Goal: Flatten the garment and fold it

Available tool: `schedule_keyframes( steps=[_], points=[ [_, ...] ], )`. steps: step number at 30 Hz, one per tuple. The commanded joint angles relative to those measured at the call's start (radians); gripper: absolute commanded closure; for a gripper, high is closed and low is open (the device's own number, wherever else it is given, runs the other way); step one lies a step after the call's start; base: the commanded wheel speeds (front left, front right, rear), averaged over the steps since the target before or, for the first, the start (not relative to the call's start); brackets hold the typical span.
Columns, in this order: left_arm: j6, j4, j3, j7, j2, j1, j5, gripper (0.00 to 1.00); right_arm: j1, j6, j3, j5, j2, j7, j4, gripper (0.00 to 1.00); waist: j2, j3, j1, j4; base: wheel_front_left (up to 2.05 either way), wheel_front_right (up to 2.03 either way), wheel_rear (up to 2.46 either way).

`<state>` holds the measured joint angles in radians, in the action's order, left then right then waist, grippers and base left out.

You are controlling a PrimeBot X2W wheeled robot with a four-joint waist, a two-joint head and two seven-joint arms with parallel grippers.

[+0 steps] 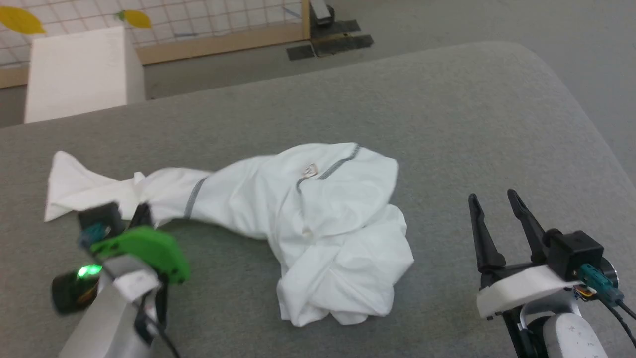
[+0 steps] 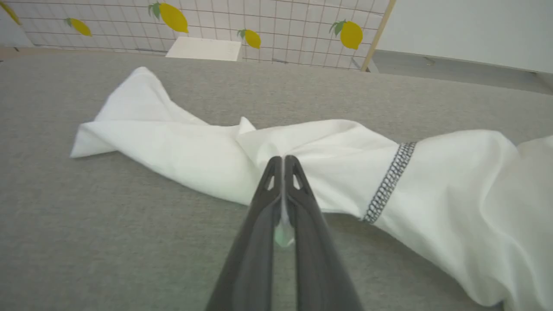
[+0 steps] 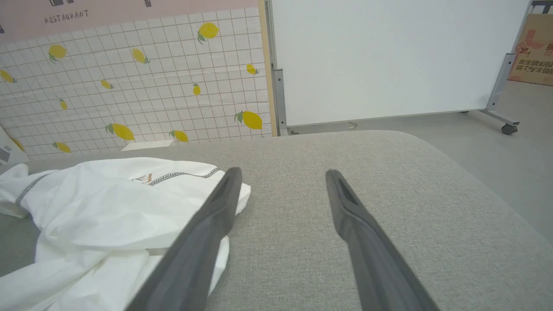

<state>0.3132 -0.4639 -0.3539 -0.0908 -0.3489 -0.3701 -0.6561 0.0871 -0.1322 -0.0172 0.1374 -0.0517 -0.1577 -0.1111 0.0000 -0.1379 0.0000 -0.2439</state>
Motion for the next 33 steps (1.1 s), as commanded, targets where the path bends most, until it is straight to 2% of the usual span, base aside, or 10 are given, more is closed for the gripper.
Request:
schedule_keyframes(
  steps=[1,7,8,9,10,16,18,22,26,33],
  points=[
    [0.024,0.040,0.014,0.009,-0.031,0.060,-0.005,1.00,-0.013,0.002,0.004,-0.007,0.001,0.006,0.008,0.00,0.0000,0.065,0.0000,0.073,0.00,0.00,0.00],
    [0.129,0.286,0.070,0.122,-0.108,0.352,-0.076,1.00,-0.040,0.002,0.020,-0.008,0.001,0.065,0.020,0.00,0.0000,0.076,0.0000,0.140,0.00,0.00,0.00],
    [0.124,0.314,0.075,0.121,-0.106,0.372,-0.088,0.68,-0.039,0.002,0.016,-0.006,0.001,0.078,0.020,0.00,0.0000,0.073,0.0000,0.149,0.00,0.00,0.00],
    [0.117,0.333,0.083,0.111,-0.100,0.382,-0.100,0.31,-0.037,0.002,0.012,-0.004,0.001,0.088,0.021,0.00,0.0000,0.070,0.0000,0.156,0.00,0.00,0.00],
    [0.109,0.352,0.089,0.094,-0.092,0.390,-0.107,0.00,-0.031,0.002,0.002,-0.001,0.001,0.102,0.022,0.00,0.0000,0.067,0.0000,0.164,0.00,0.00,0.00],
    [0.053,0.411,0.111,-0.121,-0.037,0.353,-0.062,0.00,0.029,0.002,-0.114,0.017,0.001,0.189,0.028,0.00,0.0000,0.039,0.0000,0.207,0.00,0.00,0.00],
    [0.035,0.412,0.113,-0.155,-0.018,0.330,-0.023,0.00,0.057,0.002,-0.163,0.043,0.001,0.243,0.019,0.00,0.0000,0.026,0.0000,0.221,0.00,0.00,0.00],
    [-0.002,0.422,0.122,-0.170,0.035,0.292,0.061,0.00,0.126,0.002,-0.218,0.095,0.001,0.415,-0.031,0.00,0.0000,-0.004,0.0000,0.247,0.00,0.00,0.00],
    [-0.047,0.448,0.154,-0.171,0.101,0.269,0.152,0.00,0.207,0.002,-0.198,0.134,0.001,0.565,-0.079,0.00,0.0000,-0.039,0.0000,0.276,0.00,0.00,0.00],
    [-0.141,0.420,0.193,-0.171,0.200,0.239,0.243,0.00,0.359,0.002,-0.145,0.175,0.001,0.686,-0.222,0.00,0.0000,-0.090,0.0000,0.328,0.00,0.00,0.00]
  ],
)
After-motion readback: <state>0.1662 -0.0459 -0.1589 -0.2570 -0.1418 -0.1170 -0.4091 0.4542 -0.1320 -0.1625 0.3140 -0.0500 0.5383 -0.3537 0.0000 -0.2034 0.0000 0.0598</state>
